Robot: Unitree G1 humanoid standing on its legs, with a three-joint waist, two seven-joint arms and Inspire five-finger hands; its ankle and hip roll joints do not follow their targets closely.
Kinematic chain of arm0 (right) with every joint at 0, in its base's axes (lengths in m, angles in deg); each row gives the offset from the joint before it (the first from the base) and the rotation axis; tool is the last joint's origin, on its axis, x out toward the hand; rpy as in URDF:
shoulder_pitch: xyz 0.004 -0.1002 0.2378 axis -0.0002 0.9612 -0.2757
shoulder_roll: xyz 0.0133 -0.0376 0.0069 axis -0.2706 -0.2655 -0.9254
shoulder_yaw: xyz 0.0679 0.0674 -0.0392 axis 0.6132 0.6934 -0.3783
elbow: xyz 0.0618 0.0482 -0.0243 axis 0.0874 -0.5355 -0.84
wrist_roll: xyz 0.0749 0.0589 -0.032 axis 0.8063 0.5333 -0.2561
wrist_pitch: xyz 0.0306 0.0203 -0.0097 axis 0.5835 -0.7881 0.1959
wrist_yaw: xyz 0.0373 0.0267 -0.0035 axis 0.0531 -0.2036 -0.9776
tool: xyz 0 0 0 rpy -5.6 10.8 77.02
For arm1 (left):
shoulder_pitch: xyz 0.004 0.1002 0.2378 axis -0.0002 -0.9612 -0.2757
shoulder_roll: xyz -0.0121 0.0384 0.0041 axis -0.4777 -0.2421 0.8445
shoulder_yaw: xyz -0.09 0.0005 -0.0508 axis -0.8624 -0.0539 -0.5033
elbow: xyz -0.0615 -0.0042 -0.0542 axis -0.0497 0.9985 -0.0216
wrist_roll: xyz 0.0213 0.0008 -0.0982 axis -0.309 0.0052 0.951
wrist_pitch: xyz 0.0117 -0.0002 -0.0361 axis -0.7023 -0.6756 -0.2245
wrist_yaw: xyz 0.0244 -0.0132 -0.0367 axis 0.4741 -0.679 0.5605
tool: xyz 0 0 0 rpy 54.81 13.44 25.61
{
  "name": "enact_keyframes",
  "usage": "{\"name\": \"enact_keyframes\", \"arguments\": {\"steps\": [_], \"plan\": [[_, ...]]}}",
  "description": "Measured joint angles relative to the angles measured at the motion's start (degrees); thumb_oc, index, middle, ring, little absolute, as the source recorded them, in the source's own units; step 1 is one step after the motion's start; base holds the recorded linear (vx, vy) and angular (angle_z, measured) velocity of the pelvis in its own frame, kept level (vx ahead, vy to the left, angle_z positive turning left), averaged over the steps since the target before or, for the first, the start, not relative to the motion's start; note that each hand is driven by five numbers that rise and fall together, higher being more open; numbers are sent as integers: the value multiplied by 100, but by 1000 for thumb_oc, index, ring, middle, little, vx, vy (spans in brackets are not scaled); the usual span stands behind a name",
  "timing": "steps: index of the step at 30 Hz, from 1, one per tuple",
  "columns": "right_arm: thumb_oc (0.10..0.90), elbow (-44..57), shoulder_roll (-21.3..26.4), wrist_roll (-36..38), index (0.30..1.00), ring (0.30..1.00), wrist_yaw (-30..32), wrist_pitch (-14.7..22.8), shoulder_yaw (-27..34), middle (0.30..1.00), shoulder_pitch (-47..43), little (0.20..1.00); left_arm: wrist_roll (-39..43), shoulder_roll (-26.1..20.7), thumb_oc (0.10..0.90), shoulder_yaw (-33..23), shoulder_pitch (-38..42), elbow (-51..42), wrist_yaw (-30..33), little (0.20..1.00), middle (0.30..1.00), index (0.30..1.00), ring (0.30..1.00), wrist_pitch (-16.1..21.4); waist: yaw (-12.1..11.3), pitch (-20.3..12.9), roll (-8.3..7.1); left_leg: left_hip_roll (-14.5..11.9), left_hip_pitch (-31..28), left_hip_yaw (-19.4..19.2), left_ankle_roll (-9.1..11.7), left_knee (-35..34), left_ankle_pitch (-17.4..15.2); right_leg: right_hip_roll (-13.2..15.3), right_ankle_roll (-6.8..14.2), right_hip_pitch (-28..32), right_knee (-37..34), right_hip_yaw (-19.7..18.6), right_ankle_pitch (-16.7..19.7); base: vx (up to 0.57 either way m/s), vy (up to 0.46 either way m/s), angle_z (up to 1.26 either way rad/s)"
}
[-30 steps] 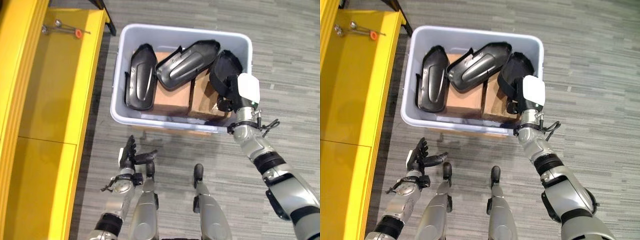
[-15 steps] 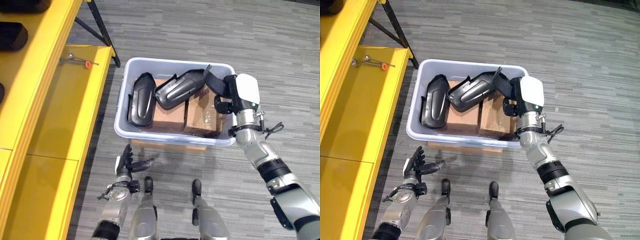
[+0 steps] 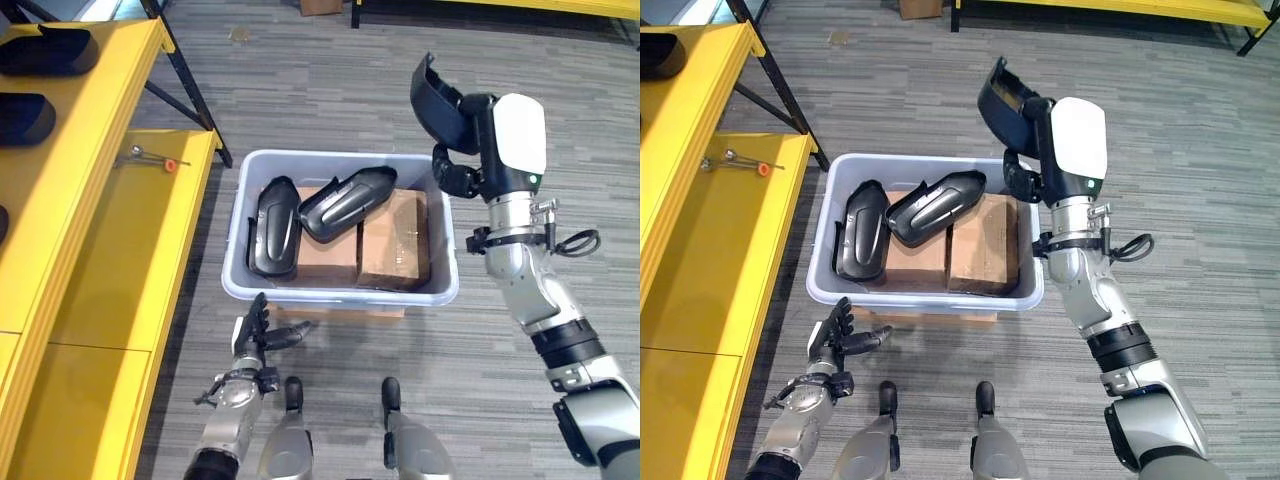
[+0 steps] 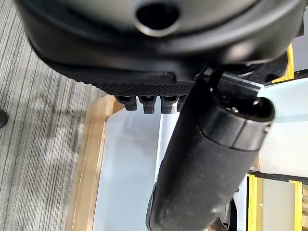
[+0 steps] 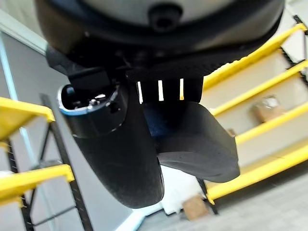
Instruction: Move parts from the plastic box to the shelf.
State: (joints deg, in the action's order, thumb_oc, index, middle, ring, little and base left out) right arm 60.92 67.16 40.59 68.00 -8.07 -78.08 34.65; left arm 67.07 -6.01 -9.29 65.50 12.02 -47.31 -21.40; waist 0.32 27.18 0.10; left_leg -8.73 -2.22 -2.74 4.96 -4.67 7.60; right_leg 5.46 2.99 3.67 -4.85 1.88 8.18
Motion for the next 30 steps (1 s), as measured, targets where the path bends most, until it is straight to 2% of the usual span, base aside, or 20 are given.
{"name": "enact_keyframes", "arguments": {"steps": [4,6,11,15,19,21,24,26,27,29,30], "plan": [[400,176,-1,-2,300,300,-108,118,-53,300,27,300,0,1,900,-3,-133,-2,-3,1000,1000,1000,1000,-8,4,-290,8,-6,-25,2,-1,0,-7,-6,2,31,0,4,-5,-26,-72,1],[400,176,-2,-3,300,300,-170,133,-78,300,35,300,3,3,900,-3,-132,2,-3,1000,1000,1000,1000,-11,5,-310,11,-8,-88,5,2,-1,-11,-8,6,100,1,6,-15,-46,-86,2],[400,155,3,-2,300,300,-360,157,-398,300,39,300,5,38,900,3,-231,8,-9,1000,1000,1000,1000,-75,28,-639,175,-27,-94,34,-3,-20,-12,-28,-3,115,12,17,-50,-44,-87,2],[400,156,72,-4,300,300,-551,250,-803,300,78,300,14,95,900,-5,-356,51,-10,1000,1000,1000,1000,-84,96,-763,309,-108,-201,152,-7,-20,-9,-128,-20,296,-2,121,-94,-58,-191,11],[400,156,85,-6,300,300,-655,345,-849,300,158,300,16,153,900,16,-476,52,-21,1000,1000,1000,1000,-86,79,-822,363,-201,-185,231,-54,-18,-4,-232,-110,361,4,249,-155,-40,-150,19],[400,156,100,-8,300,300,-698,346,-853,300,193,300,20,166,900,13,-574,51,-21,1000,1000,1000,1000,-94,-6,-828,375,-246,-180,341,-189,-17,-17,-350,-156,445,32,376,-190,-90,-229,24],[400,154,198,-6,300,300,-702,342,-866,300,194,300,52,252,900,0,-654,49,-17,1000,1000,1000,1000,-96,-49,-853,419,-296,-161,557,-308,-5,18,-375,-224,507,58,597,-257,-80,-132,36],[400,148,180,13,300,300,-708,343,-928,300,198,300,90,346,900,-12,-811,59,-19,1000,1000,1000,1000,-108,-214,-865,487,-337,-42,782,-404,56,90,-503,-274,557,134,874,-349,-136,-177,59],[400,139,187,14,300,300,-716,343,-946,300,196,300,90,375,900,1,-824,59,-21,1000,1000,1000,1000,-108,-228,-866,496,-322,34,846,-381,97,200,-508,-289,572,144,972,-379,-79,-67,79],[400,-37,436,9,300,300,-722,336,-1148,300,-8,300,115,426,900,116,-764,105,-39,1000,1000,1000,1000,-113,-244,-856,536,-225,402,676,165,267,829,-398,-367,555,207,1420,-557,-92,-59,126],[400,-194,493,1,300,300,-766,329,-1289,300,-158,300,115,450,900,134,-817,139,-40,1000,1000,1000,1000,-117,-393,-866,615,-203,395,374,-59,184,814,-442,-369,588,278,1604,-610,-124,-66,116]]}}
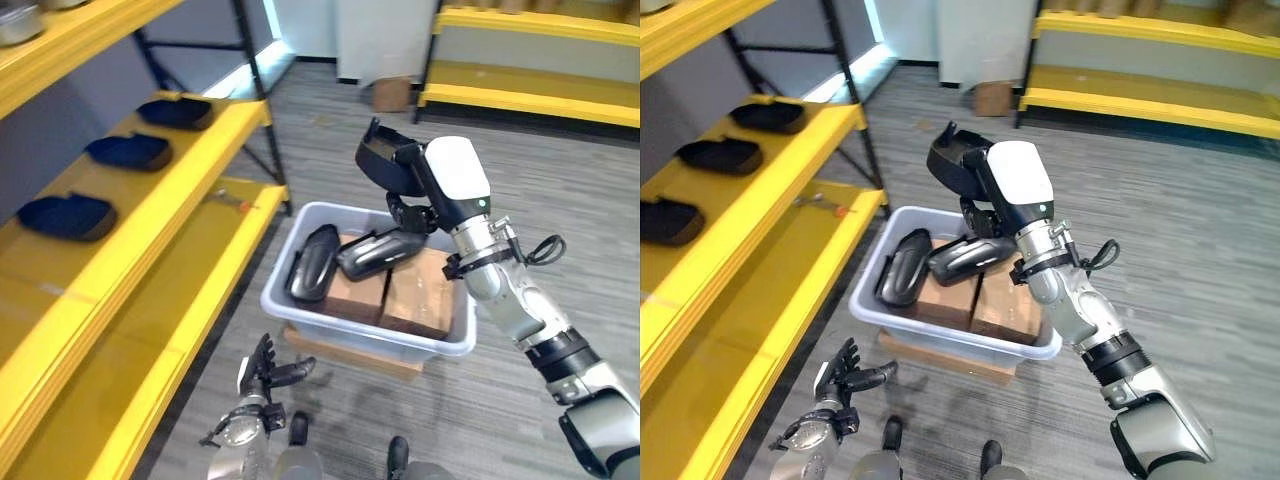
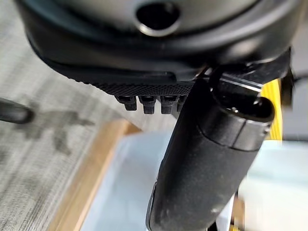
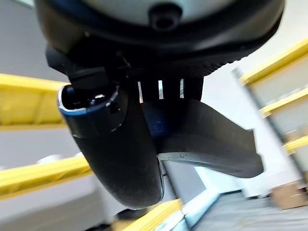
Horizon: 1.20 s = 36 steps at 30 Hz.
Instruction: Move parts from the plastic box to the shelf.
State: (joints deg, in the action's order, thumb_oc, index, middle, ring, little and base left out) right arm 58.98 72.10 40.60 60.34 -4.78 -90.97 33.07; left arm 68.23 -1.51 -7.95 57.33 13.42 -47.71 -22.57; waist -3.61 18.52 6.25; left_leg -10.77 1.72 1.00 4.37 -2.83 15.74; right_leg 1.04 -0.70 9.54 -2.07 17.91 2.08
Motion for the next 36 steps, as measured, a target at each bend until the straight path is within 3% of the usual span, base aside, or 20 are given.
{"name": "enact_keyframes", "arguments": {"steps": [1,2,4,5,6,7,8,9,10,11,14,16,17,24,29,36], "plan": [[400,-2,-58,0,300,300,11,9,-55,300,-12,300,3,-120,900,0,10,141,-7,1000,1000,1000,1000,-13,-207,57,-6,-272,-75,-921,-232,187,-964,101,-159,4,146,163,-115,-132,2,84],[400,175,-191,-62,300,300,8,89,-143,300,14,300,3,-389,900,-60,6,226,32,1000,1000,1000,1000,-102,-365,193,-452,-178,-95,-1189,-159,932,-1189,618,-127,39,250,391,-75,-164,46,68],[400,259,-151,-172,300,300,3,129,-96,300,103,300,1,-327,900,-133,39,296,35,1000,1000,1000,1000,-94,-249,193,-592,-240,-130,-1385,-24,1557,-1397,955,35,195,151,705,43,-78,76,88],[400,329,-55,-206,300,300,9,121,-86,300,205,300,2,-243,900,-127,56,342,37,1000,1000,1000,1000,-92,-90,176,-562,-304,-238,-1527,-32,1668,-1401,1026,119,342,196,920,-4,-48,113,134],[400,404,105,-234,300,300,9,139,-110,300,238,300,1,-107,900,-113,-8,302,38,1000,1000,1000,1000,-71,39,96,-396,-392,-448,-1493,-198,1455,-1135,1074,253,361,352,1033,-105,-7,265,116],[400,461,242,-236,300,300,10,154,-84,300,264,300,1,-20,900,-30,-37,290,32,1000,1000,1000,1000,-46,51,21,-160,-470,-603,-1541,-199,1244,-1058,1123,361,333,505,1151,-132,19,218,90],[400,520,277,-235,300,300,24,136,19,300,355,300,-1,-24,900,48,8,298,24,1000,1000,1000,1000,-46,101,10,-110,-418,-645,-1715,-140,1062,-1198,1150,453,332,620,1252,-165,53,231,95],[400,582,275,-236,300,300,26,130,199,300,543,300,-4,-26,900,96,82,311,16,1000,1000,1000,1000,-46,209,0,-132,-273,-719,-1781,-72,772,-1262,1270,450,337,735,1315,-182,46,161,131],[400,586,243,-237,300,300,17,99,271,300,669,300,-7,-50,900,119,150,293,27,1000,1000,1000,1000,-42,242,-1,-261,38,-782,-1609,-39,346,-1083,1535,316,251,939,1225,-256,65,230,104],[400,587,129,-250,300,300,1,105,271,300,723,300,-7,-126,900,125,121,267,26,1000,1000,1000,1000,-33,53,-29,-342,223,-774,-1596,-73,337,-1096,1638,185,214,887,885,-344,81,277,64],[400,605,-232,-261,300,300,-12,102,273,300,860,300,-58,-422,900,133,119,233,38,1000,1000,1000,1000,-34,-66,-15,-392,499,-684,-1373,-191,443,-1164,1844,251,402,848,914,-79,52,217,48],[400,635,-237,-291,300,300,-21,104,271,300,907,300,-100,-504,900,127,116,148,37,1000,1000,1000,1000,-31,-118,-14,-404,546,-699,-1277,-234,425,-1158,1905,276,469,885,939,-28,44,198,41],[400,635,-302,-393,300,300,-33,134,280,300,900,300,-122,-628,900,78,96,62,42,1000,1000,1000,1000,-2,-324,-20,-468,632,-703,-1224,-303,452,-1201,1983,331,496,894,949,127,52,242,19],[400,611,-395,-574,300,300,-122,138,86,300,722,300,-243,-663,900,-66,74,58,40,1000,1000,1000,1000,-2,-512,-35,-815,725,-701,-1126,-391,248,-1112,2044,366,462,873,1008,331,23,98,8],[400,256,-212,-701,300,300,-179,133,-504,300,23,300,-243,-647,900,-163,17,-92,55,1000,1000,1000,1000,9,-640,-36,-943,726,-649,-1052,-378,46,-922,1929,391,571,520,1253,348,5,68,6],[400,12,-238,-946,300,300,-178,249,-1001,300,-870,300,-235,-640,900,-433,-34,-93,138,1000,1000,1000,1000,40,-947,-23,-1090,764,-482,-1035,-316,68,-883,1880,382,528,292,1252,340,13,124,0]]}}
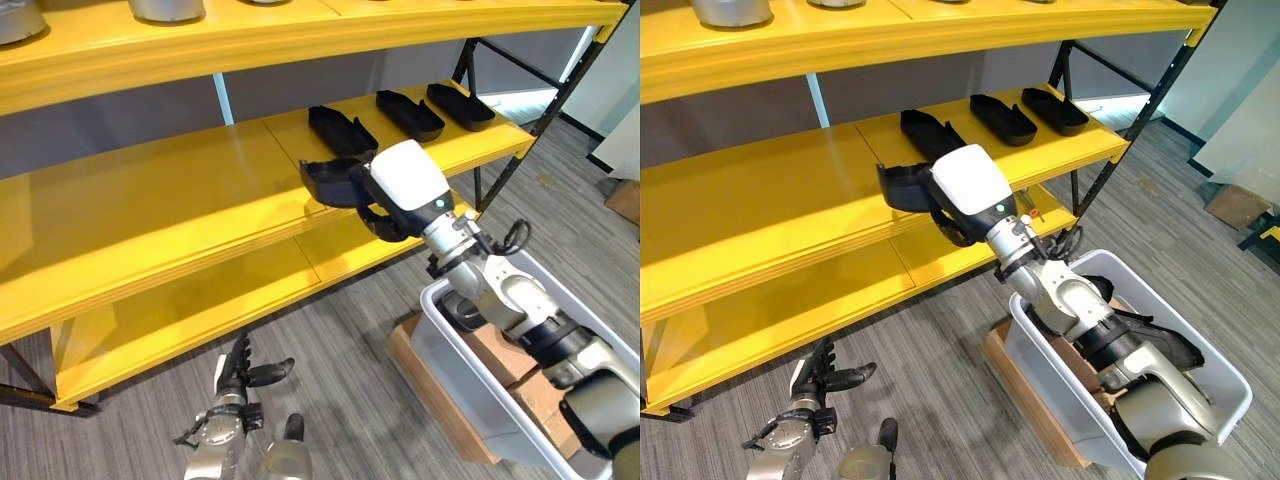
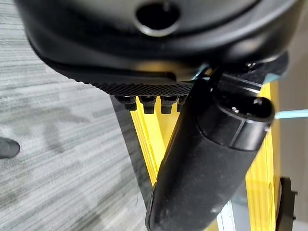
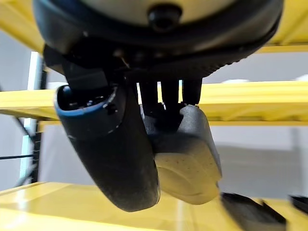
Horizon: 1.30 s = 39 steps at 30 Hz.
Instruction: Move parts from the plastic box to the shelf.
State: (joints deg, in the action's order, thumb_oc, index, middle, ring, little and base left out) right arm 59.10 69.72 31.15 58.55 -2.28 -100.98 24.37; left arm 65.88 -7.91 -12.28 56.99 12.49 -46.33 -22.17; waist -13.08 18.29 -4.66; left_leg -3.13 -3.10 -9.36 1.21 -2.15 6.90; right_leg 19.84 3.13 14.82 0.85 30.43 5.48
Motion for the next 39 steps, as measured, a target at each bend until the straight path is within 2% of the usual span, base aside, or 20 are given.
{"name": "enact_keyframes", "arguments": {"steps": [7,9,10,11,12,13,15,18,19,20,21,22,23,24,25,28,29,32,33,39], "plan": [[400,-421,-162,-188,300,300,1,8,-417,300,-444,300,7,-90,900,-56,118,6,185,1000,1000,1000,1000,45,-266,22,-23,114,402,96,-119,387,-117,171,-30,-230,309,-2,28,-4,155,14],[400,-443,-136,-190,300,300,4,-20,-482,300,-329,300,7,-100,900,-11,219,16,186,1000,1000,1000,1000,101,-120,94,51,83,515,351,-184,547,-204,283,-135,-422,932,-122,110,30,115,61],[400,-398,-85,-241,300,300,0,5,-486,300,-299,300,8,-130,900,9,278,21,195,1000,1000,1000,1000,135,-117,125,71,82,518,417,-196,456,-206,265,-196,-588,1174,-472,178,65,119,46],[400,-366,-59,-251,300,300,1,8,-474,300,-268,300,10,-181,900,43,347,42,203,1000,1000,1000,1000,138,-59,159,107,81,536,518,-294,437,-145,144,-140,-753,1361,-918,46,79,114,41],[400,-269,20,-270,300,300,8,16,-427,300,-211,300,13,-182,900,65,456,100,219,1000,1000,1000,1000,149,-25,212,202,40,575,630,-447,444,-29,-112,-79,-871,1665,-1483,-431,93,46,98],[400,19,127,-307,300,300,18,25,-292,300,50,300,23,-227,900,124,658,192,308,1000,1000,1000,1000,159,181,292,279,71,626,976,-524,291,19,-648,12,-1050,1677,-2229,-911,97,-3,80],[400,123,152,-306,300,300,19,83,-262,300,95,300,22,-213,900,171,662,188,314,1000,1000,1000,1000,209,237,377,416,76,601,1044,-621,145,85,-935,-60,-1246,1251,-2203,-1064,88,-29,42],[400,147,323,-290,300,300,48,123,-253,300,82,300,20,-204,900,307,766,183,312,1000,1000,1000,1000,228,372,508,609,-11,814,1218,-570,59,17,-1399,-85,-1571,308,-2242,-1037,69,-37,34],[400,137,391,-286,300,300,57,110,-250,300,77,300,20,-256,900,319,898,207,312,1000,1000,1000,1000,234,476,525,463,172,923,1244,-427,40,-109,-1439,8,-1633,-190,-2523,-1175,149,-67,121],[400,122,501,-287,300,300,53,95,-245,300,49,300,17,-319,900,352,1171,396,294,1000,1000,1000,1000,250,760,615,48,681,1299,1022,-668,943,-423,-1147,349,-1504,-596,-3074,-1212,95,-46,170],[400,135,752,-287,300,300,46,87,-263,300,39,300,28,-78,900,413,1432,684,294,1000,1000,1000,1000,223,972,794,305,721,1279,933,-879,2082,-836,-1207,637,-1436,-292,-3176,-838,149,-156,138],[400,313,835,-271,300,300,46,1,-226,300,168,300,22,-13,900,400,1394,597,270,1000,1000,1000,1000,215,970,945,322,743,937,983,-713,1829,-1207,-1268,670,-1696,345,-3368,-807,72,-149,65],[400,415,850,-263,300,300,37,-52,-248,300,213,300,25,-6,900,380,1336,555,281,1000,1000,1000,1000,220,991,969,319,735,874,1062,-724,1701,-1152,-1333,620,-1803,491,-3589,-805,73,-148,13],[400,555,896,-263,300,300,27,-12,-201,300,295,300,25,-8,900,372,1302,544,283,1000,1000,1000,1000,212,1027,993,355,724,801,1249,-525,1489,-927,-1611,444,-1913,538,-3718,-805,76,-156,91],[400,852,1028,-262,300,300,30,50,54,300,583,300,25,-23,900,452,1230,403,248,1000,1000,1000,1000,207,1173,985,300,811,550,1577,-583,884,-645,-1640,94,-1845,284,-3737,-667,84,-160,92],[400,841,981,-262,300,300,29,14,123,300,495,300,23,-37,900,393,933,48,181,1000,1000,1000,1000,213,946,977,311,863,179,1598,-509,407,-479,-1483,30,-1673,-20,-3448,-100,68,-155,35],[400,841,950,-261,300,300,32,18,123,300,448,300,23,-71,900,366,839,-18,182,1000,1000,1000,1000,215,889,977,312,841,126,1607,-463,371,-470,-1463,74,-1614,-60,-3378,85,49,-109,1],[400,781,916,-171,300,300,49,50,128,300,419,300,24,-58,900,218,691,-17,187,1000,1000,1000,1000,210,836,942,416,627,3,1749,-301,217,-452,-1659,10,-1434,-147,-3174,124,76,-143,18],[400,772,998,-170,300,300,48,38,131,300,419,300,24,-17,900,217,645,-24,145,1000,1000,1000,1000,203,862,938,424,498,-169,1902,-205,-6,-388,-1769,-70,-1261,-251,-3058,74,88,-161,42],[400,779,1154,-169,300,300,47,3,296,300,406,300,24,82,900,463,796,-109,120,1000,1000,1000,1000,161,994,909,426,307,-232,2255,13,-130,-350,-1948,-278,-998,-469,-2798,-10,83,-200,34]]}}
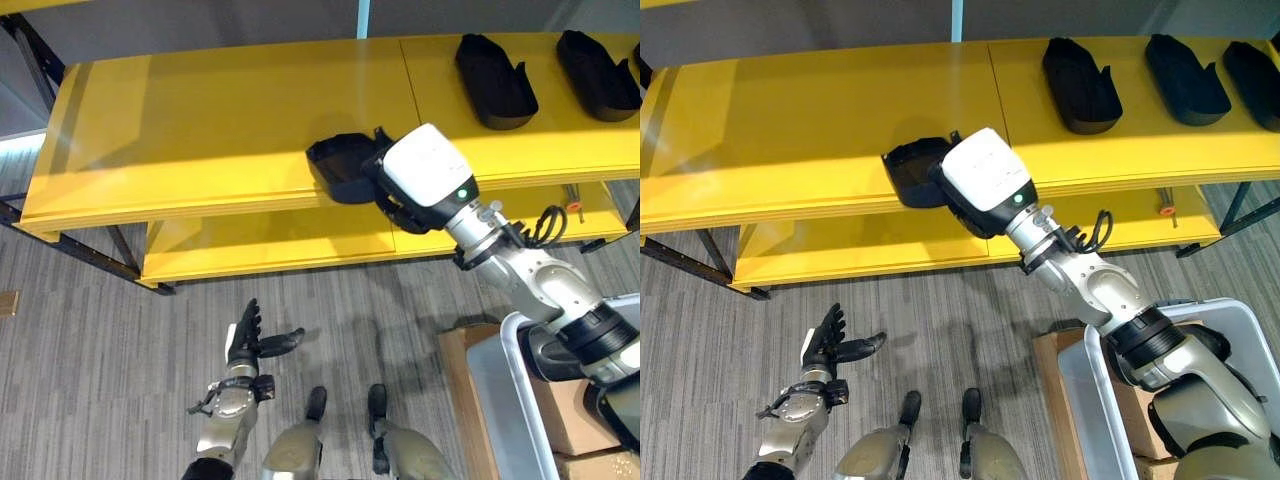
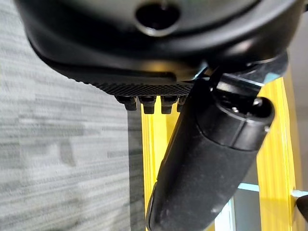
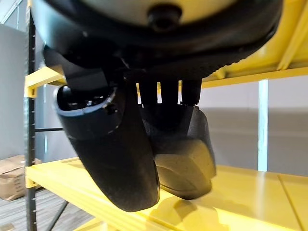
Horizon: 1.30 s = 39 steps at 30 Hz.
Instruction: Move parts from the plastic box to the shelf.
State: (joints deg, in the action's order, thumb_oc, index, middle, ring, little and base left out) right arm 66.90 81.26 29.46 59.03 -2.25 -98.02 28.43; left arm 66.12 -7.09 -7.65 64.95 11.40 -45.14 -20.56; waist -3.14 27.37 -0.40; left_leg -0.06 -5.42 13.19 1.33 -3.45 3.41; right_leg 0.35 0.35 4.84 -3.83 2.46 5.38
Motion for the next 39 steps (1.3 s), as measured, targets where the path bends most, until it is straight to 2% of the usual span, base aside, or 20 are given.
{"name": "enact_keyframes", "arguments": {"steps": [5,7,9,12,13,15,16,18,20,21,22,23,24,25,27,30,33,36,37,39], "plan": [[400,7,65,4,300,300,0,64,8,300,-2,300,1,-11,900,54,113,3,-104,1000,1000,1000,1000,-53,3,-14,2,-70,96,126,156,164,-43,-108,-146,14,49,92,-62,52,-143,14],[400,7,62,4,300,300,0,106,7,300,-2,300,2,-4,900,92,116,10,-110,1000,1000,1000,1000,-66,-20,-14,1,-1,266,115,232,523,-86,-98,-218,0,121,124,-141,29,-68,22],[400,3,29,4,300,300,2,135,-7,300,-16,300,4,-7,900,141,146,73,-114,1000,1000,1000,1000,-75,-47,-42,-8,209,723,32,337,1354,-57,18,-333,-67,287,250,-254,59,-71,31],[400,-1,-37,1,300,300,1,140,-33,300,-15,300,6,8,900,176,134,150,-115,1000,1000,1000,1000,-76,-213,-46,-12,313,1149,-272,489,2249,95,128,-365,-135,574,226,-409,119,-25,2],[400,12,-138,1,300,300,7,148,-30,300,-8,300,6,-12,900,167,90,187,-117,1000,1000,1000,1000,-79,-196,-96,-33,152,1375,-805,272,2427,-17,186,-512,-86,476,309,-383,162,39,22],[400,94,-202,1,300,300,90,154,4,300,137,300,1,-24,900,146,56,206,-149,1000,1000,1000,1000,-89,-160,-230,-47,-179,1286,-1101,242,1067,-69,136,-556,26,152,374,-355,238,61,43],[400,65,-205,2,300,300,128,121,107,300,319,300,-1,-1,900,161,108,236,-219,1000,1000,1000,1000,-90,-148,-233,-40,-466,1411,-1188,419,242,128,44,-583,193,-44,357,-331,240,101,54],[400,50,-195,0,300,300,125,105,112,300,472,300,-2,18,900,167,67,245,-217,1000,1000,1000,1000,-107,-195,-240,-31,-610,1517,-1251,466,-86,260,7,-647,316,-111,314,-290,288,162,23],[400,43,-232,0,300,300,125,115,104,300,591,300,-11,0,900,140,-33,278,-227,1000,1000,1000,1000,-136,-201,-291,45,-658,1633,-1260,580,-145,281,-27,-501,419,-117,202,-404,209,125,-17],[400,45,-290,-2,300,300,114,122,115,300,643,300,-12,-12,900,123,-112,284,-222,1000,1000,1000,1000,-165,-236,-326,103,-699,1568,-1175,514,-87,315,-31,-479,465,-110,37,-420,266,185,-80],[400,97,-330,-2,300,300,112,139,114,300,704,300,-13,-2,900,117,-249,286,-203,1000,1000,1000,1000,-176,-342,-440,222,-697,1432,-1138,419,-57,269,-28,-403,478,-111,-173,-467,267,187,-93],[400,221,-287,-1,300,300,112,130,119,300,774,300,-13,18,900,115,-310,331,-214,1000,1000,1000,1000,-185,-304,-529,379,-682,1279,-1187,358,-64,209,-24,-254,547,-109,-211,-538,243,173,-66],[400,292,-271,0,300,300,115,121,144,300,859,300,-14,23,900,109,-315,368,-208,1000,1000,1000,1000,-207,-177,-581,469,-637,1136,-1178,191,-138,517,-8,-76,671,-90,-196,-647,248,177,-26],[400,352,-289,1,300,300,118,88,157,300,949,300,-17,-32,900,82,-291,278,-188,1000,1000,1000,1000,-188,-134,-661,389,-506,1058,-1343,88,-110,897,173,-25,666,59,-252,-855,317,232,-19],[400,351,-316,-2,300,300,87,-14,146,300,944,300,-17,-77,900,54,-70,264,-186,1000,1000,1000,1000,-169,-212,-739,186,-170,1002,-1539,-181,-12,718,548,38,645,263,-342,-1045,258,212,-18],[400,333,-504,-2,300,300,72,-57,135,300,829,300,-16,-85,900,48,296,257,-82,1000,1000,1000,1000,-135,-467,-766,101,101,759,-1889,-456,24,572,866,172,630,469,-386,-930,164,148,-35],[400,230,-680,-2,300,300,71,-55,85,300,689,300,-16,-106,900,72,471,270,-41,1000,1000,1000,1000,-66,-501,-766,51,183,675,-1949,-577,124,444,969,377,515,925,-363,-930,156,135,-13],[400,158,-775,-7,300,300,47,-69,28,300,632,300,-19,-114,900,194,321,295,18,1000,1000,1000,1000,-43,-509,-761,28,185,597,-1893,-647,279,215,919,616,-63,2286,-412,-986,152,139,11],[400,130,-873,-8,300,300,33,-97,30,300,636,300,-18,-160,900,210,257,324,17,1000,1000,1000,1000,-47,-481,-755,28,164,596,-1908,-657,429,-38,835,650,-350,2980,-526,-949,131,86,13],[400,133,-926,-13,300,300,-13,-104,17,300,677,300,-21,-294,900,332,219,346,-26,1000,1000,1000,1000,-84,-430,-710,-49,174,447,-1820,-755,472,-111,919,592,-923,4216,-642,-921,174,41,16]]}}
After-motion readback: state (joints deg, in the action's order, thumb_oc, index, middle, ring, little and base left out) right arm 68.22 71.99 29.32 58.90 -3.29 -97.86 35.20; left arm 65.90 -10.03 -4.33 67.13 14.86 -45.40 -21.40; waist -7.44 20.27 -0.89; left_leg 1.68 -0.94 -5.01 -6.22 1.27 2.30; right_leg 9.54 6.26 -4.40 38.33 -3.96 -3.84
